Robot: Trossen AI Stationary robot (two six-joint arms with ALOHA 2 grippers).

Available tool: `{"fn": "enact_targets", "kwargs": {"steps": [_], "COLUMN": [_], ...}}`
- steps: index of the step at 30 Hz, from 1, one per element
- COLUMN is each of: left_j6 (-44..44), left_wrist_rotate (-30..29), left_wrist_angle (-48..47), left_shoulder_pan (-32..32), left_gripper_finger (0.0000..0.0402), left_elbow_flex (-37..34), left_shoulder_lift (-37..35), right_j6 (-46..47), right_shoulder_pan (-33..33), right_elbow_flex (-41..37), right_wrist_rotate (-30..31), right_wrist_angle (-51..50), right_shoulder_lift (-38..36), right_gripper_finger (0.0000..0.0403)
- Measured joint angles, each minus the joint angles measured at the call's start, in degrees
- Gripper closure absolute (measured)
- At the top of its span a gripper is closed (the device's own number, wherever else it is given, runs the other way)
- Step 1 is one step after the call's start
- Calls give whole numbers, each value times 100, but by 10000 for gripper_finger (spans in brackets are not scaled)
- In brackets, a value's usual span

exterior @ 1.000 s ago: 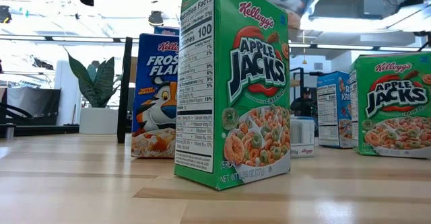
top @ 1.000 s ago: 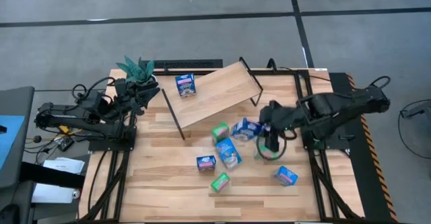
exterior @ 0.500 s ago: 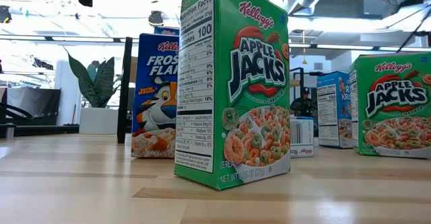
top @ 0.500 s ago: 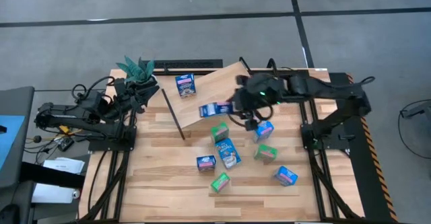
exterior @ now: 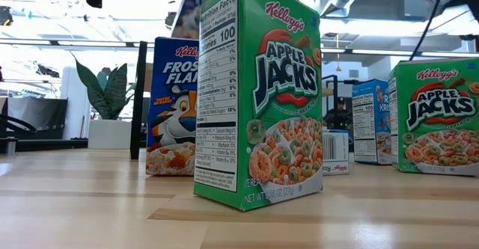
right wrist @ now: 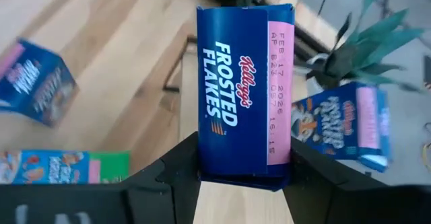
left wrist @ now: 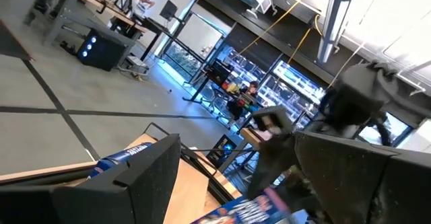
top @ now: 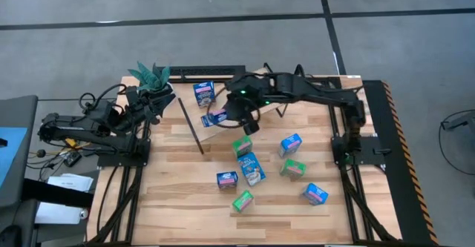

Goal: Stack cereal on shelf
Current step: Put the right blue cereal box on the shelf and align it with the other blue cereal box

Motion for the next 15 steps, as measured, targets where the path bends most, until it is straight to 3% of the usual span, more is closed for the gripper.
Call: {"fn": "enact_targets", "kwargs": {"steps": [5,15], "left_j6": [5,95], "left_wrist_rotate": [-15,-17], "left_wrist_angle": [-8,-4], "left_shoulder_pan": [0,-1], "left_gripper_finger": [119,119], "left_elbow_flex": [-1,-2], "left_shoulder_lift": [0,-2], "right_j6": [-349,-377], "right_shoulder_pan": [-91,-223], "right_elbow_flex": [204,220], "right_wrist_rotate": [9,-34], "right_wrist_angle": [-171,-184], "right_shoulder_lift": [365,319], "right_gripper_finger": [203,203]}}
